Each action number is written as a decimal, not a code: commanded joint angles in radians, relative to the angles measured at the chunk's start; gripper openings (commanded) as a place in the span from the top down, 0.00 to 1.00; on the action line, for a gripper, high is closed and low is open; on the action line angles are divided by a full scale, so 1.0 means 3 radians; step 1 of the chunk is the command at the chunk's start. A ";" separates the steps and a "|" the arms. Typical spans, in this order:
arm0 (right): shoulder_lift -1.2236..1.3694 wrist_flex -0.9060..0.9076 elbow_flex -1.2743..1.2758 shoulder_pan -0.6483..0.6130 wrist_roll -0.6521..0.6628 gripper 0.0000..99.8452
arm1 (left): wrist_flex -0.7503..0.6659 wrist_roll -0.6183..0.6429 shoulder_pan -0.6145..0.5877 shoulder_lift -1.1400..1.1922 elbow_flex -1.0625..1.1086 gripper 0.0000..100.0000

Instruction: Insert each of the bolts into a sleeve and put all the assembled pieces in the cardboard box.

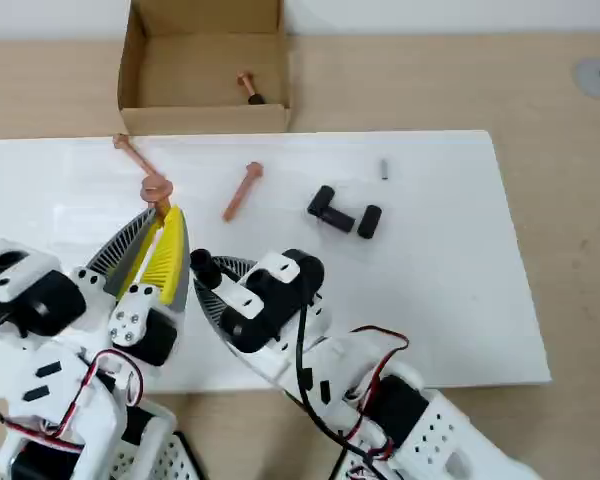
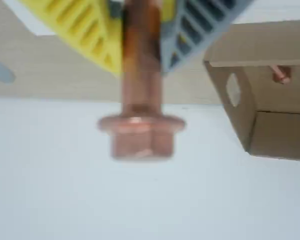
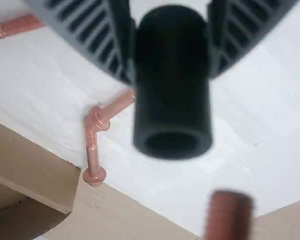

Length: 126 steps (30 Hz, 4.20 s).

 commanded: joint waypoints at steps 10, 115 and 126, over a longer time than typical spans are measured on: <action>-0.0079 -0.0077 -0.0207 0.0033 -0.0046 0.99 | -0.0511 0.0107 -0.0036 0.0018 0.0368 0.98; 0.8324 -0.0056 -0.8119 0.1926 -0.0036 0.99 | 0.1089 -0.0348 -0.1872 0.2243 -0.1176 0.80; 0.9500 0.0511 -0.9679 0.1798 0.0363 0.96 | 0.0941 -0.0348 -0.1913 0.2243 -0.0875 0.80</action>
